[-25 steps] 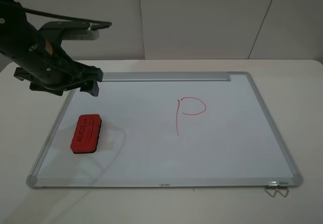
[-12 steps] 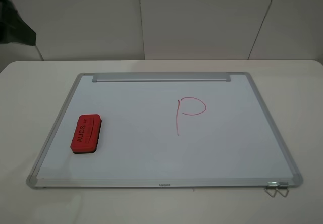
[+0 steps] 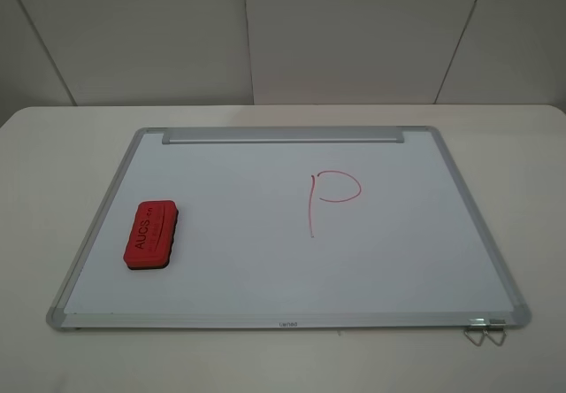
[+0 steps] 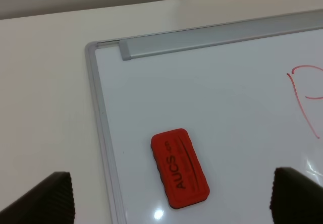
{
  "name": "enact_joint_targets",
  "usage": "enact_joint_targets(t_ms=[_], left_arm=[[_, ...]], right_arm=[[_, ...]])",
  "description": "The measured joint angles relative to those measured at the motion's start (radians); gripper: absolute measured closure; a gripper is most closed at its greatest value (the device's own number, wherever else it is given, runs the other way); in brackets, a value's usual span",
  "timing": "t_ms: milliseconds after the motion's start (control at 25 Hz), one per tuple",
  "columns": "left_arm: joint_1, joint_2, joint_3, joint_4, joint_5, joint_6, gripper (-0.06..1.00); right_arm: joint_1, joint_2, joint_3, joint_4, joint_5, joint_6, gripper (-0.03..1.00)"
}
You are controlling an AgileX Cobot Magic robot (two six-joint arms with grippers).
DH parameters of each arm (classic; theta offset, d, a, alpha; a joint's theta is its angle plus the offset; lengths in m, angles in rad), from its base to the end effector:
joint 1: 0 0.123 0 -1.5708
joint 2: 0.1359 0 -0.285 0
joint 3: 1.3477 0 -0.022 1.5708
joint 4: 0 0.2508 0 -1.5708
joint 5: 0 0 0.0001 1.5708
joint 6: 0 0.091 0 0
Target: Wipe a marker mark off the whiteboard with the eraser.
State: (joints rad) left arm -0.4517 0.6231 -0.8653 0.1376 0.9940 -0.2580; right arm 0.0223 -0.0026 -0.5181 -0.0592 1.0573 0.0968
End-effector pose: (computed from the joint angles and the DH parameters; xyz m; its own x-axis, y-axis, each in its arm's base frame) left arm 0.0898 -0.0319 0.3656 -0.6065 0.0937 -0.7895 0.2458 0.9665 -0.0741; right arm -0.0072 -0.0049 0.2827 -0.4310 0.0580 -0.9005 0.0534 0.9978 0.0386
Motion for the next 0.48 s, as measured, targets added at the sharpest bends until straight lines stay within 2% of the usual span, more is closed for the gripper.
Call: enact_joint_targets(t_ms=[240, 480], left_arm=[[0.0, -0.206, 0.139, -0.003, 0.007, 0.021, 0.17], [0.0, -0.252, 0.16, -0.025, 0.09, 0.085, 0.17]], right_arm=[[0.0, 0.0, 0.0, 0.0, 0.0, 0.0, 0.24], [0.0, 0.0, 0.0, 0.0, 0.0, 0.0, 0.24]])
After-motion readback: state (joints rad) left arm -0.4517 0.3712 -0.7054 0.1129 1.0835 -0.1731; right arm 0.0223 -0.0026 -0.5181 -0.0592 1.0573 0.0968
